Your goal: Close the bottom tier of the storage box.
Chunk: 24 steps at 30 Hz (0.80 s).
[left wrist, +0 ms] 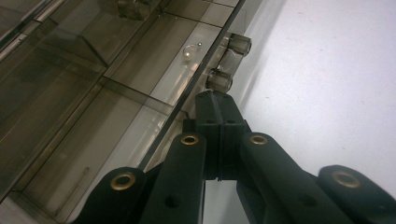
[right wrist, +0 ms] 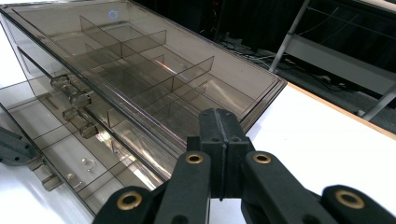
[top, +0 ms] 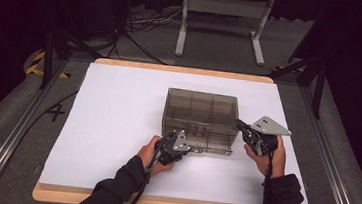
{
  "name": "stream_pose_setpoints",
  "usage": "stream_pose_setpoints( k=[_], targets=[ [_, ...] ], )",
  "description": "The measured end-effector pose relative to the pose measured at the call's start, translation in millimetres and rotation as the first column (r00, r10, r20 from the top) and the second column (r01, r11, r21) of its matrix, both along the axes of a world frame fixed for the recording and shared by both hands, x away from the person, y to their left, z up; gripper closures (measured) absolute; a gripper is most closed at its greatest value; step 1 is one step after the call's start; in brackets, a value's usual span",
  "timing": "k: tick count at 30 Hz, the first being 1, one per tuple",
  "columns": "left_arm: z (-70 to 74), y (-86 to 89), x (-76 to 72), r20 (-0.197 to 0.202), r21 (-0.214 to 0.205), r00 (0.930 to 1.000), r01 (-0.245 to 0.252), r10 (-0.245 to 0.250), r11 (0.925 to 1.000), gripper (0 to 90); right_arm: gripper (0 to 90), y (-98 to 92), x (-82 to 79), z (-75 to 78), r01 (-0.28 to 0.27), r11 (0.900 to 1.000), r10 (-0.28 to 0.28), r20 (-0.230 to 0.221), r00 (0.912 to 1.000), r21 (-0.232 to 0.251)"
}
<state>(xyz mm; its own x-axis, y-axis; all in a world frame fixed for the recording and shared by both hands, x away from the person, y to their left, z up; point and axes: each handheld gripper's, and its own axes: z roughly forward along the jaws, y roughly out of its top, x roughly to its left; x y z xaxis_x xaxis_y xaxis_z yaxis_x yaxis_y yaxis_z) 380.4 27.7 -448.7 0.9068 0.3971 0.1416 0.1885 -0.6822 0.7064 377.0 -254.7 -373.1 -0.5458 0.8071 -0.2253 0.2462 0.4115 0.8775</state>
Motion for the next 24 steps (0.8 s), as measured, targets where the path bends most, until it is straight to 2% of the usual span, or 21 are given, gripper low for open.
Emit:
stream_pose_setpoints(
  k=[17, 24],
  targets=[
    [0.1, -1.6, 8.7, 0.004, -0.009, 0.9997, -0.023, 0.023, 0.9997, 90.0, 90.0, -0.6, 0.2, -0.2, -0.001, 1.0, 0.001, -0.001, 1.0, 0.006],
    [2.4, -1.7, 12.7, 0.006, -0.029, 0.9992, -0.038, 0.039, 0.9988, 90.0, 90.0, -0.4, 0.1, -0.1, 0.0, 1.0, 0.0, -0.001, 1.0, 0.005]
  ],
)
